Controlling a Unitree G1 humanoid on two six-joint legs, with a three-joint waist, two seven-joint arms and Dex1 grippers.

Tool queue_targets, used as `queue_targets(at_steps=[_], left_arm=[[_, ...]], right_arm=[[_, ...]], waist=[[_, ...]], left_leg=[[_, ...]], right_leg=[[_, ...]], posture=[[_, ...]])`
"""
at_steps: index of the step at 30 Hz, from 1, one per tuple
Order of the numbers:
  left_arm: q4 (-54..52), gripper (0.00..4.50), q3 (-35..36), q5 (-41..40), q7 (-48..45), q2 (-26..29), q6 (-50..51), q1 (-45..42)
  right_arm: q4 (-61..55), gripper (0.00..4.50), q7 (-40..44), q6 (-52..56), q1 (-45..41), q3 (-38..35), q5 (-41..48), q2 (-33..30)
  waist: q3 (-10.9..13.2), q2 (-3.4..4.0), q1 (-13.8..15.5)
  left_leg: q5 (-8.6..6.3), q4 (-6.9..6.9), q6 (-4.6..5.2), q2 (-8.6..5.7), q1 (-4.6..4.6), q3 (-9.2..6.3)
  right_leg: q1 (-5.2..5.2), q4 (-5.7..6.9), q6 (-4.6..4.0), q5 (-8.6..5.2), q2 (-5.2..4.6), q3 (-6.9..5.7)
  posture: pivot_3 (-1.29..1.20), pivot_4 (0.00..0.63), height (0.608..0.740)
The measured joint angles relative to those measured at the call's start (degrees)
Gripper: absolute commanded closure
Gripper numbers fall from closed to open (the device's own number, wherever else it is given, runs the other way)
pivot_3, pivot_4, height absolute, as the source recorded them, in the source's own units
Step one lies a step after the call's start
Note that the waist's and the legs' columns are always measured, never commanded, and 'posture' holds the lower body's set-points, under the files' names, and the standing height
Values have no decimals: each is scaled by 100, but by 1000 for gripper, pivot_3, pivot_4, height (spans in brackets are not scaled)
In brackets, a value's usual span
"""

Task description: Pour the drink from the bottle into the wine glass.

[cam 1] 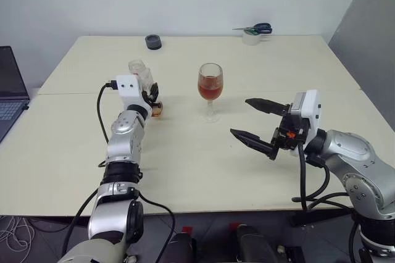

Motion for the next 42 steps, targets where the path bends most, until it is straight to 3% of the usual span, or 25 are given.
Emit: queue_targets(at_steps=[5,19,26,28,42], left_arm=[[284,2838,-98,172,14,46,-580,9],[953,2838,-83,133,12,3,-1042,0],[1030,520,-87,132,10,-21,-1071,116],[1029,64,-87,131,12,-43,-1040,205],[157,64,-112,166,145,-177,-575,864]], right_arm=[[-4,0,-103,90,-19,0,81,4],[-38,0,-225,148,-64,1,91,5],[-61,0,-231,161,-51,0,91,0],[-68,0,-230,161,-39,-1,91,-4],[-77,0,-47,68,75,4,78,-102]], waist=[[-1,-1,14],[-3,-2,12],[-3,-2,3],[-3,-2,3],[-3,-2,3]], left_leg=[[0,-1,0,-1,2,2],[-1,-2,1,-1,5,0],[-1,-3,1,-1,6,0],[-1,-3,1,0,6,-1],[-1,-5,2,1,6,-1]], right_leg=[[3,-2,0,0,-3,0],[6,-2,0,0,-3,-2],[7,-3,0,0,-3,-2],[7,-4,0,0,-3,-2],[8,-6,1,0,-3,-3]], posture=[[0,150,740],[0,150,740],[0,150,740],[0,150,740],[0,150,740]])
